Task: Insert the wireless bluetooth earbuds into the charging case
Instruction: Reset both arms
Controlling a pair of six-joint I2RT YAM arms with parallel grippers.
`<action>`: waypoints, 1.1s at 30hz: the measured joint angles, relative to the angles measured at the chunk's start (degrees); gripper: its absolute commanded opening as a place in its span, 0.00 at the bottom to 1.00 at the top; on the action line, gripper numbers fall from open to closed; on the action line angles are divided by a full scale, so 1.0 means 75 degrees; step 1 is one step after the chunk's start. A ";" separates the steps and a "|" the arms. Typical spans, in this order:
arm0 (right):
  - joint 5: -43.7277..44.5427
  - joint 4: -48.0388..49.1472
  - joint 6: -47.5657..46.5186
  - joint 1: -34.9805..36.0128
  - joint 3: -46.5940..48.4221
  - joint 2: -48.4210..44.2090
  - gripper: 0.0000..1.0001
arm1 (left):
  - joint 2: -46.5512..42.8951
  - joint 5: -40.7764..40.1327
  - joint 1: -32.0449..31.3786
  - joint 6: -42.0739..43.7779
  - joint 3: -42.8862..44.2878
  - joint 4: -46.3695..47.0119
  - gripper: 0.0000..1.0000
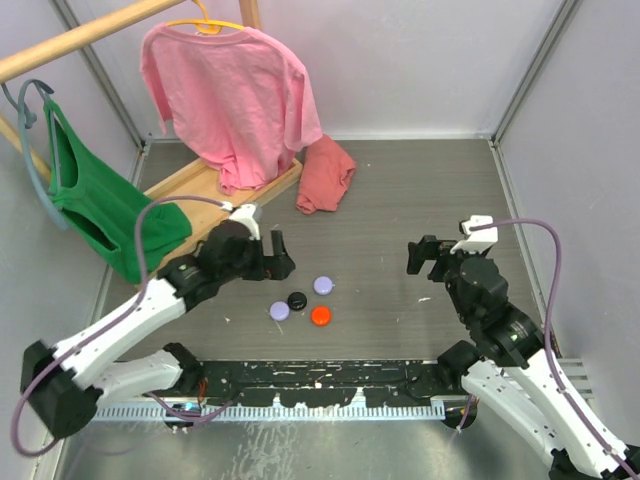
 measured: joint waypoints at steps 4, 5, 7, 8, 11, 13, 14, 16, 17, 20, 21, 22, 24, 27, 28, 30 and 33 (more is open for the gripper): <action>0.0207 -0.0420 0.0000 0.0000 0.0344 -0.0294 1.00 | -0.1606 -0.0734 0.0096 0.0192 -0.0012 -0.0851 0.98; 0.0239 -0.0487 0.0003 0.0000 0.0399 -0.0356 1.00 | -0.1944 -0.0863 0.0096 0.0265 -0.0006 -0.1037 0.98; 0.0347 -0.0621 0.0000 0.0000 0.0481 -0.0516 1.00 | -0.2669 -0.1139 0.0099 0.0478 0.0003 -0.1411 0.98; 0.0414 -0.0676 0.0003 0.0000 0.0495 -0.0592 1.00 | -0.3037 -0.1274 0.0099 0.0600 0.0003 -0.1568 0.98; 0.0554 -0.0796 0.0006 0.0000 0.0495 -0.0793 1.00 | -0.4237 -0.1626 0.0099 0.1058 -0.0012 -0.1818 0.98; 0.0612 -0.0807 -0.0003 0.0000 0.0495 -0.0912 1.00 | -0.4992 -0.1804 0.0099 0.1364 -0.0119 -0.1769 0.98; 0.0656 -0.0810 -0.0009 0.0000 0.0495 -0.0982 1.00 | -0.5447 -0.1903 0.0099 0.1501 -0.0221 -0.1699 0.98; 0.0775 -0.0807 -0.0032 0.0000 0.0495 -0.1093 1.00 | -0.6254 -0.2081 0.0099 0.1757 -0.0466 -0.1591 0.98; 0.0828 -0.0807 -0.0035 0.0000 0.0495 -0.1125 1.00 | -0.6537 -0.2148 0.0099 0.1842 -0.0586 -0.1553 0.98; 0.0962 -0.0804 -0.0061 0.0000 0.0493 -0.1142 1.00 | -0.7076 -0.2340 0.0099 0.2095 -0.0962 -0.1431 0.98; 0.0970 -0.0807 -0.0067 0.0000 0.0493 -0.1142 1.00 | -0.7175 -0.2393 0.0099 0.2168 -0.1078 -0.1428 0.98; 0.0988 -0.0804 -0.0079 0.0000 0.0490 -0.1142 1.00 | -0.7210 -0.2433 0.0099 0.2229 -0.1154 -0.1431 0.98; 0.1011 -0.0804 -0.0108 0.0000 0.0490 -0.1148 1.00 | -0.7204 -0.2500 0.0099 0.2352 -0.1174 -0.1451 0.98; 0.1078 -0.0804 -0.0172 0.0000 0.0469 -0.1212 1.00 | -0.7201 -0.2582 0.0105 0.2489 -0.1174 -0.1451 0.98; 0.1093 -0.0804 -0.0189 0.0000 0.0466 -0.1241 1.00 | -0.7195 -0.2591 0.0111 0.2530 -0.1174 -0.1457 0.98; 0.1102 -0.0801 -0.0224 0.0000 0.0460 -0.1262 1.00 | -0.7195 -0.2594 0.0143 0.2576 -0.1174 -0.1457 0.98; 0.1102 -0.0801 -0.0239 0.0000 0.0460 -0.1262 1.00 | -0.7195 -0.2591 0.0219 0.2608 -0.1174 -0.1457 0.98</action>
